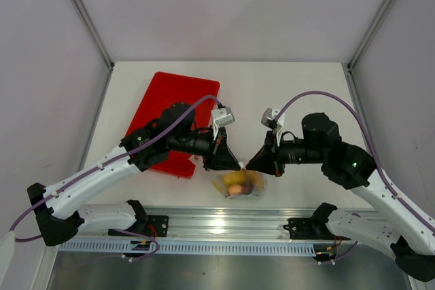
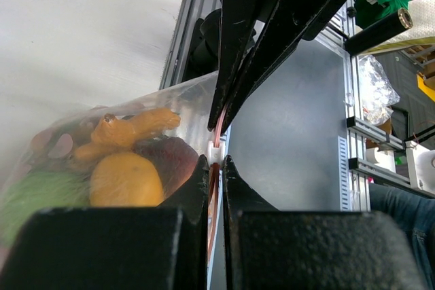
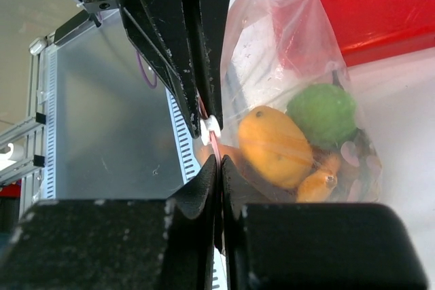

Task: Place the food in the zip-top bag and seal the zipper
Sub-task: Zip the zipper food storage bag at the center of the board.

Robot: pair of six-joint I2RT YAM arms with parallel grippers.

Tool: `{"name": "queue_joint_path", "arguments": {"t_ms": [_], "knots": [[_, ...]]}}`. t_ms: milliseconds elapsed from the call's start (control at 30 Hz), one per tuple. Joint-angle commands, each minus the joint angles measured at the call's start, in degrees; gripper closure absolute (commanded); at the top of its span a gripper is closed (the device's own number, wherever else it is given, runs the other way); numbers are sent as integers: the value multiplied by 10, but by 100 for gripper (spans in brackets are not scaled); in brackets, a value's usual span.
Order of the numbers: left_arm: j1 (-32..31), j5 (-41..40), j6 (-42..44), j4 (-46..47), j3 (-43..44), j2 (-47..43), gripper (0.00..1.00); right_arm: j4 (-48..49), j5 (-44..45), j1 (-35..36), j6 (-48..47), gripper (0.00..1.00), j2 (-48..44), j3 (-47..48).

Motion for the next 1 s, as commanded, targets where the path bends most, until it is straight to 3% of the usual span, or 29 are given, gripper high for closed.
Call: {"name": "queue_joint_path", "arguments": {"t_ms": [0, 67, 533, 967], "knots": [[3, 19, -6, 21, 7, -8, 99, 37, 24, -2, 19, 96, -20, -9], [3, 20, -5, 21, 7, -8, 99, 47, 37, -1, 27, 100, -35, -17], [3, 9, -9, 21, 7, 1, 99, 99, 207, -1, 133, 100, -144, -95], [3, -10, 2, 0, 3, -14, 99, 51, 278, -2, 152, 100, -169, -107]]}}
